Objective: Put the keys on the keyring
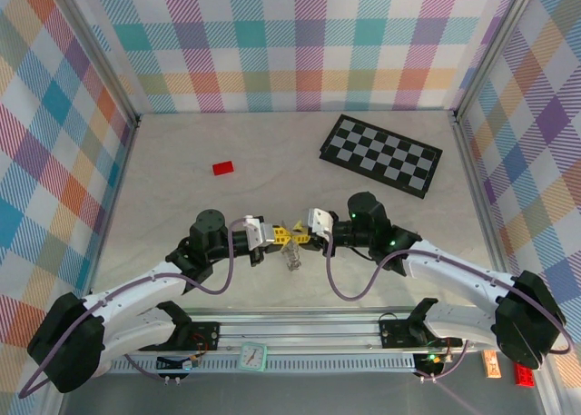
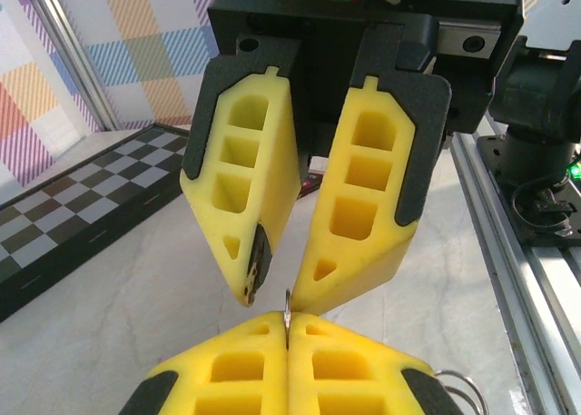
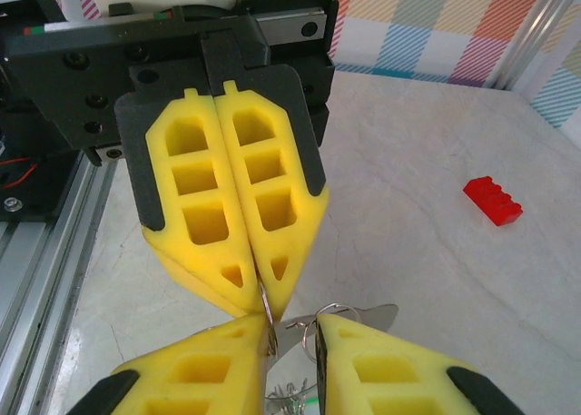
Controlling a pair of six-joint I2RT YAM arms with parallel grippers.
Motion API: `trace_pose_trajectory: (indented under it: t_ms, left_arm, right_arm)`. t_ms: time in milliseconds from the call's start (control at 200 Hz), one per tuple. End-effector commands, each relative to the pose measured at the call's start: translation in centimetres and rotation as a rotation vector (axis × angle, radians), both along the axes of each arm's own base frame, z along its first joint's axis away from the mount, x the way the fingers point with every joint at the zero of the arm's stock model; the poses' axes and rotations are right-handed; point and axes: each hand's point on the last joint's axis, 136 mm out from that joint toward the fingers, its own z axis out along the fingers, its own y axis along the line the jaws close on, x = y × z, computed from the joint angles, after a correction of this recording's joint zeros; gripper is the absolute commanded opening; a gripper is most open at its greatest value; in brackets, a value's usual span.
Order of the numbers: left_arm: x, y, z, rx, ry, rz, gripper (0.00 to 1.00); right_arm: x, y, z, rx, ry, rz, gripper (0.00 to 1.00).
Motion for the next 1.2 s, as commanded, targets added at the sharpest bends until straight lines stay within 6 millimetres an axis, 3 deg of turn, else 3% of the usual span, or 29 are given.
trace_pose_trajectory:
  t_ms: [0, 145, 400, 645, 1195]
  left_arm:
    - [-0.9, -0.5, 2.3, -0.077, -0.065, -0.055, 0.00]
    - [-1.0, -0.4, 2.4, -0.127, -0.035, -0.066, 0.00]
    - [-0.9, -0.4, 3.4, -0.234, 0.002, -0.083, 0.00]
    - [-0.8, -0.2, 3.3, -0.256, 0.035, -0.098, 0.00]
    - [-1.0, -0.3, 3.5, -0.278, 0.065, -0.132, 0.00]
  right_arm:
    - [-0.4, -0.7, 0.9, 0.059, -0.012, 0.003, 0.23]
    - [-1.0, -1.9, 1.7, 0.153, 0.031, 0.035, 0.26]
    - [-1.6, -1.1, 2.1, 0.175, 0.051, 0.108, 0.27]
    - [-0.5, -0.9, 1.4, 0.169, 0.034, 0.072, 0.25]
    - [-0.7, 0.2, 3.1, 0.221, 0.066, 0.138, 0.17]
